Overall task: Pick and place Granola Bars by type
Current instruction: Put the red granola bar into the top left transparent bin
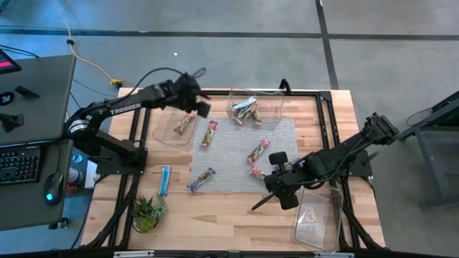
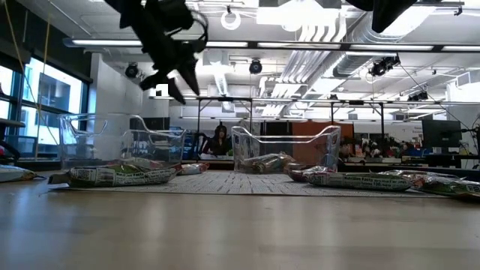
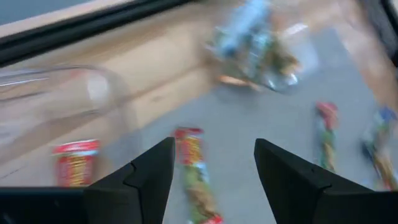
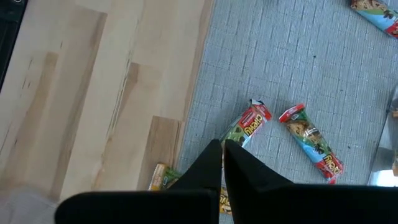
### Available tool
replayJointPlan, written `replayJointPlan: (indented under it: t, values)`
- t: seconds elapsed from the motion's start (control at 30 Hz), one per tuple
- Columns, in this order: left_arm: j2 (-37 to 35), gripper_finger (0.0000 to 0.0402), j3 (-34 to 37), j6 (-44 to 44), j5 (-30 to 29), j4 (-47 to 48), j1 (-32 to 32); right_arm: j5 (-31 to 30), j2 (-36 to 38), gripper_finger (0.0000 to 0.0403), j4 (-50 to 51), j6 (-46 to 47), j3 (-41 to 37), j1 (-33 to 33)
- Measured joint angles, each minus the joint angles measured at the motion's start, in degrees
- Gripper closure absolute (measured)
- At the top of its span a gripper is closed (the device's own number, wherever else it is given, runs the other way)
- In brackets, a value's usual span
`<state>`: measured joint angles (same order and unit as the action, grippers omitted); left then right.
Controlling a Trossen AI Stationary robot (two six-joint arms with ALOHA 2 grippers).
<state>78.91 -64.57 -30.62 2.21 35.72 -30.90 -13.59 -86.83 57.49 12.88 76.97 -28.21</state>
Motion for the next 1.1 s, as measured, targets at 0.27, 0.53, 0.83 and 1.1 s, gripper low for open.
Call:
replayJointPlan:
  t: [0.27,0.53,0.83,1.1]
  values:
    - [4.4,0.0186,-0.1,-1.5,-16.9,-0.3,16.2,-5.5,0.0,0.0400,0.0,-0.5,0.0,0.0]
    - [16.8,0.0186,-0.1,-8.7,-24.0,-1.7,21.8,-5.4,0.0,0.0400,0.0,-1.3,0.0,0.0]
    - [23.7,0.0186,-0.1,-12.9,-29.5,-3.0,20.7,-5.2,0.0,0.0400,-0.3,0.2,0.0,0.0]
    - [27.7,0.0186,-0.1,-14.7,-29.5,-3.1,20.4,-5.1,0.0,0.0401,-0.3,0.1,0.0,0.0]
